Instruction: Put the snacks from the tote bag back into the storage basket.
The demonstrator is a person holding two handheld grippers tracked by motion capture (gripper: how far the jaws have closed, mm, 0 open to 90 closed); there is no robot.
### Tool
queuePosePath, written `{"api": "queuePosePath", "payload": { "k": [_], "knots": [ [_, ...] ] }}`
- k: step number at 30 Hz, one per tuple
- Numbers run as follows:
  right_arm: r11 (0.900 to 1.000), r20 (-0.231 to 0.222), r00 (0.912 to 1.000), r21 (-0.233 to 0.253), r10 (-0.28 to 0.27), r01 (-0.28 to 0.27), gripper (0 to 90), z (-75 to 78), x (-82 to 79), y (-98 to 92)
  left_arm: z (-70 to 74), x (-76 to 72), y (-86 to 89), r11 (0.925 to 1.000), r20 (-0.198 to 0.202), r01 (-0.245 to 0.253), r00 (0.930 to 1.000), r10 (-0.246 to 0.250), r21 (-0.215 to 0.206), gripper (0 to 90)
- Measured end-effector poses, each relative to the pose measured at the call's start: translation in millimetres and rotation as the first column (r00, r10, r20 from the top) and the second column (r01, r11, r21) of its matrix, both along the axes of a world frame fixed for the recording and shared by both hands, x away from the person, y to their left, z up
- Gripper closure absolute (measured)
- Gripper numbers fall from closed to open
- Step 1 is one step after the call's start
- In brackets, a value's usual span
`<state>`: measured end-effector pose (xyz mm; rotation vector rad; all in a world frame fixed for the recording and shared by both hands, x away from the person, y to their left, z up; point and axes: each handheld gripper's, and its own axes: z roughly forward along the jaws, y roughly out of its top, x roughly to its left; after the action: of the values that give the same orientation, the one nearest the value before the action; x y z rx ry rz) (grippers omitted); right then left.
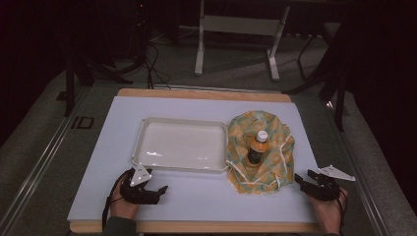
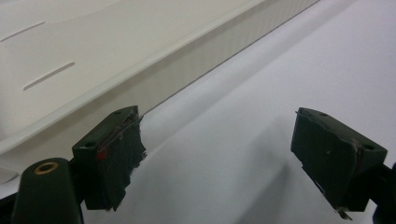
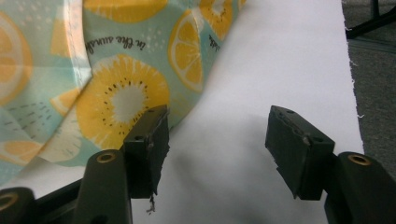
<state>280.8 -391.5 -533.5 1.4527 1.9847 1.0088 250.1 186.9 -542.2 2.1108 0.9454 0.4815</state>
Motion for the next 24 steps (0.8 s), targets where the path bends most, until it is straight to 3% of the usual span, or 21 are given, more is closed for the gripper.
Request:
{"api": "queuePosePath", "payload": {
  "k": [4, 9, 17, 24],
  "knots": [
    [1.000, -0.001, 1.0000, 0.026, 0.000, 0.000, 42.3, 0.8, 0.0, -2.8, -0.2, -0.7, -1.7, 0.9999, 0.006, 0.005, 1.0000, -0.005, 0.016, 16.7],
    [1.000, -0.012, 0.9999, -0.021, 0.010, -0.010, 45.3, 1.9, 1.3, 0.6, -0.2, -1.0, -1.7, 0.9998, 0.008, 0.007, 0.9999, -0.007, 0.016, 16.7],
    [0.999, 0.000, 0.9995, -0.019, 0.031, -0.031, 50.8, 12.9, -0.5, 0.6, -0.2, -0.9, -2.0, 0.9997, 0.008, 0.009, 0.9999, -0.009, 0.021, 16.7],
    [0.997, 0.007, 0.9978, -0.051, 0.065, -0.065, 54.4, 28.2, 0.7, 6.7, -0.2, -0.7, -1.7, 0.9998, 0.006, 0.006, 1.0000, -0.006, 0.018, 16.7]
  ]
}}
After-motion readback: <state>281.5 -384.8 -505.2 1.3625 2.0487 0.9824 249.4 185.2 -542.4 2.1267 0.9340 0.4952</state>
